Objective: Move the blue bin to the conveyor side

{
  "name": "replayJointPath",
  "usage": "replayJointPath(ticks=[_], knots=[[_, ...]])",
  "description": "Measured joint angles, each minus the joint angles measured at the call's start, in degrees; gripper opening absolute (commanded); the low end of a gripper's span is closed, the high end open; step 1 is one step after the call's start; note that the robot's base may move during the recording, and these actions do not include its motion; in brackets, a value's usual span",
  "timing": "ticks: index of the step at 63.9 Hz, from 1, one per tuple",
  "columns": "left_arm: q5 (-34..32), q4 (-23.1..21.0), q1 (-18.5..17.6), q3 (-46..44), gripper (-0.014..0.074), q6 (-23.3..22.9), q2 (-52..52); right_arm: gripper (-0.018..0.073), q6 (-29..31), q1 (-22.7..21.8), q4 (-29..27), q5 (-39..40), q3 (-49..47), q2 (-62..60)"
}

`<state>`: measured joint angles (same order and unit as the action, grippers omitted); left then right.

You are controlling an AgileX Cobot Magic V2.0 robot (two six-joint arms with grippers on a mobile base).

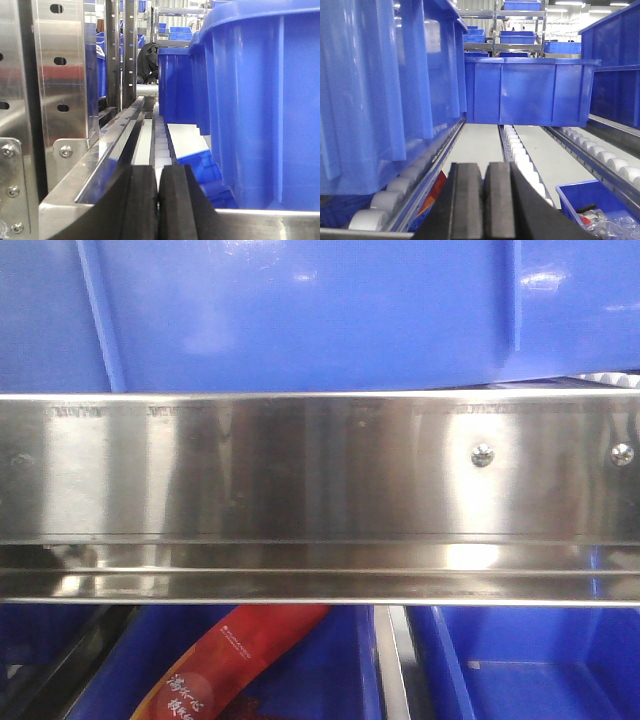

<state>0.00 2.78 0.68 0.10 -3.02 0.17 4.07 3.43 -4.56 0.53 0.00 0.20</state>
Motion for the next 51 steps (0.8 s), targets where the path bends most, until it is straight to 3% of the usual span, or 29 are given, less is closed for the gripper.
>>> replayJointPath(ticks=[51], knots=[[0.0, 0.0, 0.0, 0.0, 0.0003, 0.0, 0.0, -0.0088, 0.0, 0.0, 0.0, 0.0, 0.0, 0.0]])
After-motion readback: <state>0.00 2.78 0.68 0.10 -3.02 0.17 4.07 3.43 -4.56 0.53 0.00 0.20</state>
